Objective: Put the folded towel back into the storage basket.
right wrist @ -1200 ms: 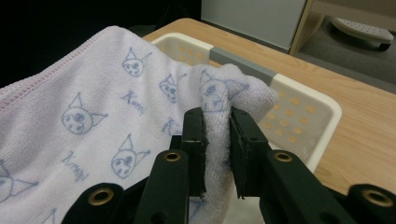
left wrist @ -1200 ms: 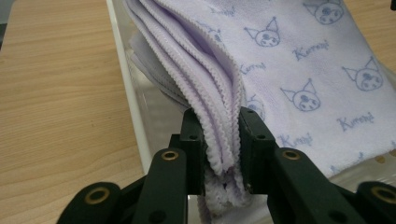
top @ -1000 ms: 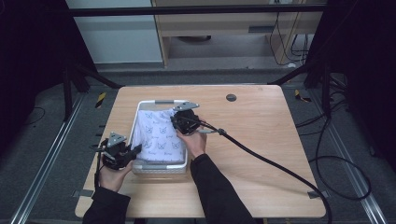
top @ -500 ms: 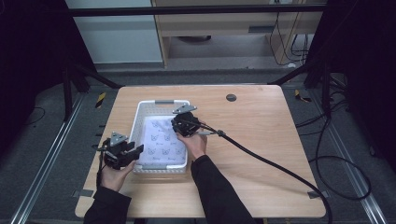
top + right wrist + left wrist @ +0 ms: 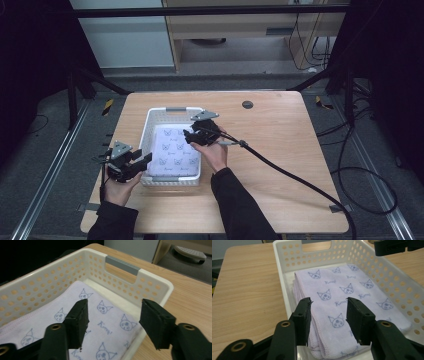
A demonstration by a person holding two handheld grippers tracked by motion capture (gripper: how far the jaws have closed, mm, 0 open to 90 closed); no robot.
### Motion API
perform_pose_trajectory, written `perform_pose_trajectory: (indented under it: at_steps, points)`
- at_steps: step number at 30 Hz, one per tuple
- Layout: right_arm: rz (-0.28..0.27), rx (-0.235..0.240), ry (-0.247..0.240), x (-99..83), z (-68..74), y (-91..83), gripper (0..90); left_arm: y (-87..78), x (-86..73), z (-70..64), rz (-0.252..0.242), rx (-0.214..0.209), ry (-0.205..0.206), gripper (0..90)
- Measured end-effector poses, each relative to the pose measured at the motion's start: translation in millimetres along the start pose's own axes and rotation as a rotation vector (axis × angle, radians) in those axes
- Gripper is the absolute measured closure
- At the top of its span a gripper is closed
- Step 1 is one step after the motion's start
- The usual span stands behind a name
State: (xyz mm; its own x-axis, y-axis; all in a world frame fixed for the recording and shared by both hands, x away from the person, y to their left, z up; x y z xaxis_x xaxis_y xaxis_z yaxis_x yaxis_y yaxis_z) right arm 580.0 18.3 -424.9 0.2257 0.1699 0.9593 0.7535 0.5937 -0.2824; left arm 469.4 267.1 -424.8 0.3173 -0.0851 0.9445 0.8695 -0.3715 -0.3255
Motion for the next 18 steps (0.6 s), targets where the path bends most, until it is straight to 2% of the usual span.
perform_pose_trajectory:
  at_steps: [3, 7, 8, 9, 10, 11, 12, 13, 15, 17, 18]
  points:
    - [0.0, 0.007, 0.009, 1.2, -3.2, -7.3, 31.5, -1.4, 0.9, -1.6, -0.011, -0.011, 0.009, 52.3]
    - [-0.037, -0.016, -0.013, 4.1, -14.3, -31.9, 24.4, -3.1, 1.5, -2.4, -0.03, -0.02, 0.02, 47.4]
    - [-0.037, -0.016, -0.013, 4.1, -14.3, -31.9, 24.4, -3.1, 1.5, -2.4, -0.03, -0.02, 0.02, 46.4]
    - [-0.052, -0.018, 0.0, 4.7, -20.7, -42.9, 21.7, -4.1, 1.7, -2.1, -0.039, -0.021, 0.016, 45.4]
    - [-0.052, -0.018, 0.0, 4.7, -20.7, -42.9, 21.7, -4.1, 1.7, -2.1, -0.039, -0.021, 0.016, 44.7]
    - [-0.058, -0.017, 0.018, 3.9, -27.0, -53.8, 20.3, -5.3, 1.9, -1.8, -0.045, -0.025, 0.009, 43.8]
    - [-0.058, -0.017, 0.018, 3.9, -27.0, -53.8, 20.3, -5.3, 1.9, -1.8, -0.045, -0.025, 0.009, 43.2]
    - [-0.06, -0.019, 0.024, 0.7, -32.6, -64.4, 19.4, -6.7, 2.1, -1.5, -0.045, -0.027, 0.009, 42.8]
    - [-0.053, -0.021, 0.02, -1.3, -34.9, -69.3, 18.6, -7.2, 1.9, -1.7, -0.045, -0.029, 0.01, 42.7]
    - [-0.053, -0.028, 0.013, -6.5, -41.5, -82.5, 17.5, -7.6, 1.5, -2.1, -0.046, -0.03, 0.015, 41.5]
    - [-0.052, -0.029, 0.026, -9.7, -45.6, -90.4, 16.5, -7.8, 0.9, -2.6, -0.043, -0.034, 0.021, 40.7]
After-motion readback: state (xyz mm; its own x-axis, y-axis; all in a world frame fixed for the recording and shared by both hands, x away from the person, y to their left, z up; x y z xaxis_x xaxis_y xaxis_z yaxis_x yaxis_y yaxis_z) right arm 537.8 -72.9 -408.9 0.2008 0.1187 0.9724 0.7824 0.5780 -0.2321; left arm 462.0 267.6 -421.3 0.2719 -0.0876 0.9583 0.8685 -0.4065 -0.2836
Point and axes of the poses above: each handheld gripper's, and its own axes: y roughly forward along the jaws, x roughly out of its top, z roughly to its left, the point moved 1 cm from there along y, roughly forward along the jaws, and after that the axes turned 14 degrees about -z, right-handed, at the moved point
